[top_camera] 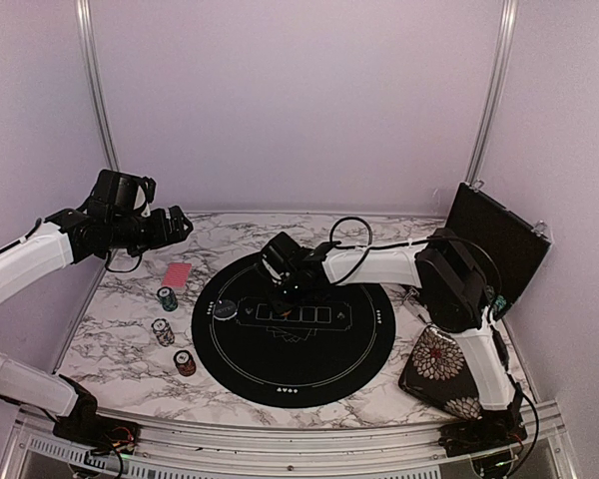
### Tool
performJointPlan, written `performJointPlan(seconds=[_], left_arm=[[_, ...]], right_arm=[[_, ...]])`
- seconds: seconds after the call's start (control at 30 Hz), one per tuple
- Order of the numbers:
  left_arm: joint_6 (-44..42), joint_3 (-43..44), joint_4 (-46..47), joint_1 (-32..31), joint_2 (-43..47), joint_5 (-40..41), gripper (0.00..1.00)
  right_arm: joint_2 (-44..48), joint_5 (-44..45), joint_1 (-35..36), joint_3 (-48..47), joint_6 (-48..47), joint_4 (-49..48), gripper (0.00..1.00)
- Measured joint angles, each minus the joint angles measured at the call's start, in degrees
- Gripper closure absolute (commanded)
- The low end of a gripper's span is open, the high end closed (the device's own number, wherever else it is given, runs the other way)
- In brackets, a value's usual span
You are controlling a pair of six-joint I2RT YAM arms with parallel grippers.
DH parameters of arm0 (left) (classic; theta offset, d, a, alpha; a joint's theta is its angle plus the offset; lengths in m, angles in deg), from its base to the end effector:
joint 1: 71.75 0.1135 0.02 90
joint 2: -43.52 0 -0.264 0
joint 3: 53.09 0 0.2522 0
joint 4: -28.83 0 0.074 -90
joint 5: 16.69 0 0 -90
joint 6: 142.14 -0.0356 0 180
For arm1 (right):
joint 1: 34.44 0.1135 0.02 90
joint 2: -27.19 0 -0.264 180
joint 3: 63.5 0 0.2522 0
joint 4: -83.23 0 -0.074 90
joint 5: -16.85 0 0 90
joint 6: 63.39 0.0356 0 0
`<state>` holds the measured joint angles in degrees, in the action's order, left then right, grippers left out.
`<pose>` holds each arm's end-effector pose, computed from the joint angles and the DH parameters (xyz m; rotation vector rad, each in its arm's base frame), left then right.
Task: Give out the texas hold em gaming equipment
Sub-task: Move the big blind button to the big blind area.
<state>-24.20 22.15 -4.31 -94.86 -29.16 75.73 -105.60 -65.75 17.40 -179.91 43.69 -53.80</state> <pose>0.2652 -0.1115 0.3211 -0.1161 2.1392 -0.4859 0.3107 0.3880 0.1421 -0.7374 2.5112 0.2662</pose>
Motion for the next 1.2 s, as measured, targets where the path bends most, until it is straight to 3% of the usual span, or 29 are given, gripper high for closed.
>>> performJointPlan(seconds=[0.43, 1.2], left_arm=[[0.26, 0.0, 0.02, 0.0, -0.02, -0.02, 0.01], [1.46, -2.23, 0.46, 0.0, -0.02, -1.57, 0.01]], right_arm=[[3.8, 0.79, 1.2, 5.9, 2.01, -0.9, 0.54], [12.63, 1.81, 10.73, 18.69, 10.1, -0.17, 0.54]])
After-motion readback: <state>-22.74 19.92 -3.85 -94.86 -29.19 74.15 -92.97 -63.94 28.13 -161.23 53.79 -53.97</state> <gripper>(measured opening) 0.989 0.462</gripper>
